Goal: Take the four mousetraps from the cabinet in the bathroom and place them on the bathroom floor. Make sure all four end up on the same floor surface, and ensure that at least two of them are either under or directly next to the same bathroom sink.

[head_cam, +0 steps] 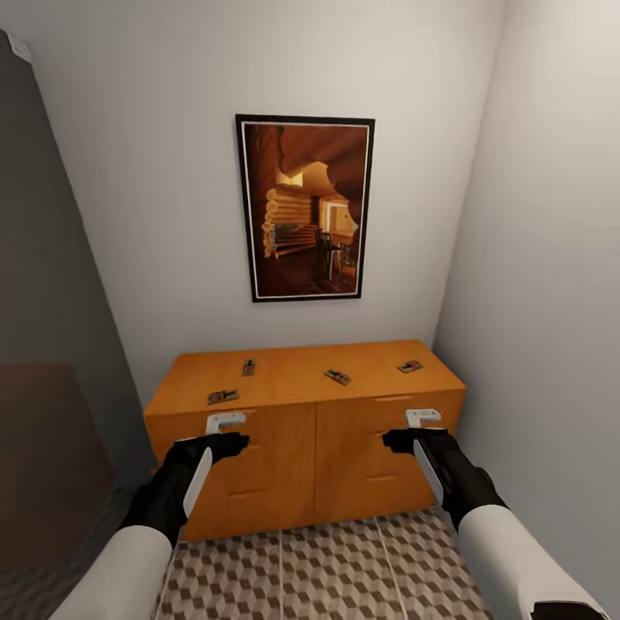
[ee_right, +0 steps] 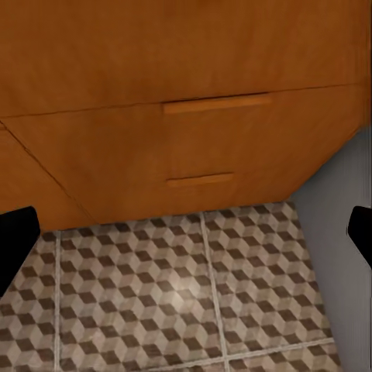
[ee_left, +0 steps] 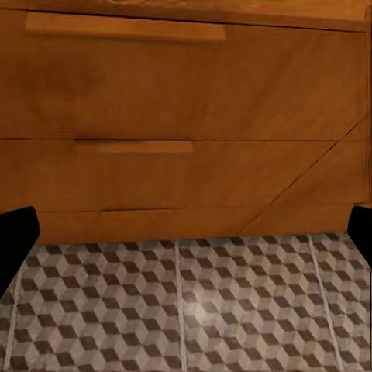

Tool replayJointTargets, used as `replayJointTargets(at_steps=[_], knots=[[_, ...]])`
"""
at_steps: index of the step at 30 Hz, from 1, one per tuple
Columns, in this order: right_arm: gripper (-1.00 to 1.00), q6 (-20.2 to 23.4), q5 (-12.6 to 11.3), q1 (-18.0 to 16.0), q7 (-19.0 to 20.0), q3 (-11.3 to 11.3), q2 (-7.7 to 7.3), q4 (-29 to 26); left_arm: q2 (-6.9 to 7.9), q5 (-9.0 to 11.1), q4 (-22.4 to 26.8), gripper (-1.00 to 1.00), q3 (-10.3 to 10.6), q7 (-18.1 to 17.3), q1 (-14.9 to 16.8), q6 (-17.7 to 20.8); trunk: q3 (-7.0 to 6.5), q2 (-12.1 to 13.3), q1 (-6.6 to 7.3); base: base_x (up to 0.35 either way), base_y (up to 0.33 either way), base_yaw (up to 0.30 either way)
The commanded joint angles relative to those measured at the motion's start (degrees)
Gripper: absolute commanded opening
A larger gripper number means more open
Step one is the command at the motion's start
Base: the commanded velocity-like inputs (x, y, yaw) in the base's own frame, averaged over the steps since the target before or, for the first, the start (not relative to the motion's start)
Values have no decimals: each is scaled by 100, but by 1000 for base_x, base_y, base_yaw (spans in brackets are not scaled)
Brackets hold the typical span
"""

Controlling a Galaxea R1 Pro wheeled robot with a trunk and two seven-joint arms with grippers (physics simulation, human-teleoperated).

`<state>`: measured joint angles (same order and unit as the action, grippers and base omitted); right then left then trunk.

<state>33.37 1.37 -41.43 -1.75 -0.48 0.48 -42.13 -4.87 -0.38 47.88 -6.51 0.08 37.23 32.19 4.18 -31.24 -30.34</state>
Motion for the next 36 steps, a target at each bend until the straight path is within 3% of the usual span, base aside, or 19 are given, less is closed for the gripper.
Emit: replayJointTargets(at_steps=[1, 15, 24, 36], knots=[[100, 29, 13, -5, -8, -5, 4, -6, -5, -3, 11, 100, -17, 1, 3, 32, 12, -10, -6, 325, 0, -248], [100, 29, 13, -5, -6, -5, 1, -6, -5, 2, 11, 100, -17, 1, 3, 33, 12, -10, -6, 321, 0, -250], [100, 29, 13, -5, -3, -5, 4, 2, 6, -12, 11, 100, -30, 1, 3, 25, 12, -10, -6, 119, 21, -42], [100, 29, 13, -5, -3, -5, 2, 3, 32, -15, 0, 100, -40, 1, 3, 32, 12, -10, -6, 281, 144, -2]])
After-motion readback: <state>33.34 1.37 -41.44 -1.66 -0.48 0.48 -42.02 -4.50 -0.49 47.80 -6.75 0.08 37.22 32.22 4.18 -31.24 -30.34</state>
